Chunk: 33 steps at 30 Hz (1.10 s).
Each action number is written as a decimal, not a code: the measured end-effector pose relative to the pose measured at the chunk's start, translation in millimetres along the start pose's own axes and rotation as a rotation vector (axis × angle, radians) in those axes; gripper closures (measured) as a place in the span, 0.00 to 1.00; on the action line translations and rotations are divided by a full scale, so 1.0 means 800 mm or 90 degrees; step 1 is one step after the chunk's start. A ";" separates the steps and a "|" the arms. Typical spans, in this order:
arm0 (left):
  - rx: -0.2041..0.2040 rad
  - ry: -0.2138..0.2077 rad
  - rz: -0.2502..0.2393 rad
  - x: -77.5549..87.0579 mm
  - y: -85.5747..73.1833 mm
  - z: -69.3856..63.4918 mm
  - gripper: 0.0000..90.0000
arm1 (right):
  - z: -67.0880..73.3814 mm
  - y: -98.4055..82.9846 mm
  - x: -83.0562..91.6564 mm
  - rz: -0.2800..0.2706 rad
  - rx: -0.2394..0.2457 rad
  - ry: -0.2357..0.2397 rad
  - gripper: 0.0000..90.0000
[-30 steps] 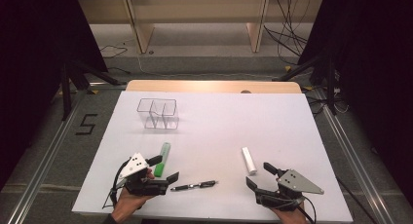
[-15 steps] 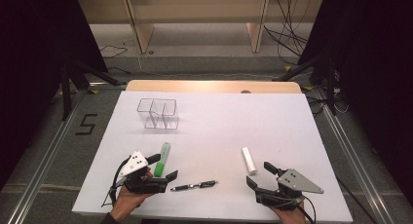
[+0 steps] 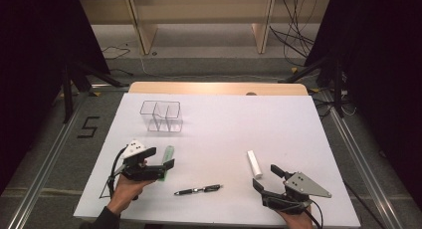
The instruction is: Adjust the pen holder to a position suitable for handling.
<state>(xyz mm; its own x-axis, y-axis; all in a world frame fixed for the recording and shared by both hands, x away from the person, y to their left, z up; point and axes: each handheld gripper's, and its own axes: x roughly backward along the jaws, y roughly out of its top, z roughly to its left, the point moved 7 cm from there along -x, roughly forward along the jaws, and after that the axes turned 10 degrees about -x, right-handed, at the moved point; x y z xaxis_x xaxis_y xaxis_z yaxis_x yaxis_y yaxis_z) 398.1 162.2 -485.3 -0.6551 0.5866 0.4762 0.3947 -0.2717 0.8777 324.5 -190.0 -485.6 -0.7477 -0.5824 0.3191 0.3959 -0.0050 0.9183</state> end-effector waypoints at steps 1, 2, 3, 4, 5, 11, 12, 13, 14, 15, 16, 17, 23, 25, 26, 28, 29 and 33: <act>-0.001 0.009 0.003 -0.001 0.001 0.005 0.16 | 0.000 0.000 0.000 0.001 0.000 0.000 0.26; -0.001 0.015 0.008 -0.002 0.003 0.010 0.16 | 0.000 0.000 -0.001 0.000 0.000 0.000 0.26; 0.000 0.021 0.012 -0.004 0.004 0.015 0.16 | 0.000 0.000 -0.001 0.000 0.000 0.000 0.26; 0.007 0.026 0.016 -0.005 0.005 0.021 0.17 | -0.001 0.000 0.000 0.000 -0.003 0.000 0.26; 0.012 0.033 0.023 -0.007 0.006 0.028 0.17 | -0.001 0.000 0.000 0.000 -0.003 0.000 0.26; 0.013 0.089 0.069 -0.016 0.003 0.064 0.35 | -0.003 0.001 0.001 -0.001 -0.004 -0.003 0.26; 0.016 0.099 0.076 -0.016 0.002 0.070 0.40 | -0.002 0.000 0.000 0.000 -0.001 -0.003 0.26; 0.020 0.120 0.083 -0.016 0.003 0.082 0.44 | -0.002 0.000 0.000 0.000 -0.001 -0.002 0.26; 0.020 0.120 0.083 -0.016 0.003 0.082 0.49 | -0.002 0.000 0.000 0.001 -0.001 -0.002 0.26; 0.019 0.134 0.093 -0.016 0.003 0.089 0.55 | -0.002 0.000 0.000 0.002 0.000 -0.002 0.26; 0.016 0.149 0.096 -0.016 0.004 0.095 0.61 | -0.002 0.000 -0.001 0.002 0.000 0.000 0.26; 0.016 0.166 0.101 -0.018 0.005 0.108 0.67 | -0.002 -0.001 -0.001 0.003 0.002 -0.001 0.26; 0.031 0.196 0.108 -0.024 0.009 0.148 0.90 | -0.001 0.000 0.000 0.002 0.004 -0.001 0.26; 0.043 0.210 0.111 -0.027 0.009 0.163 0.99 | -0.001 0.000 -0.001 0.003 0.004 0.000 0.26; 0.048 0.217 0.115 -0.028 0.009 0.171 0.99 | -0.001 -0.001 -0.001 0.003 0.005 0.001 0.26; 0.064 0.223 0.118 -0.031 0.009 0.184 0.99 | 0.000 -0.001 0.000 0.004 0.005 0.001 0.26; 0.073 0.222 0.116 -0.034 0.010 0.189 0.99 | -0.001 -0.001 -0.001 0.005 0.004 0.002 0.26; 0.086 0.219 0.110 -0.044 0.014 0.206 0.99 | 0.000 -0.001 -0.002 0.005 0.005 0.004 0.26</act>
<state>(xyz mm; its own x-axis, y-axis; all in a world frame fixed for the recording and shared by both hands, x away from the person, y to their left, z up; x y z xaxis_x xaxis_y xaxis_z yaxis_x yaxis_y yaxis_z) 531.4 264.5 -501.3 -0.7400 0.2457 0.6261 0.5839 -0.2274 0.7793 324.9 -189.1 -486.9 -0.7415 -0.5872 0.3247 0.3975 0.0053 0.9176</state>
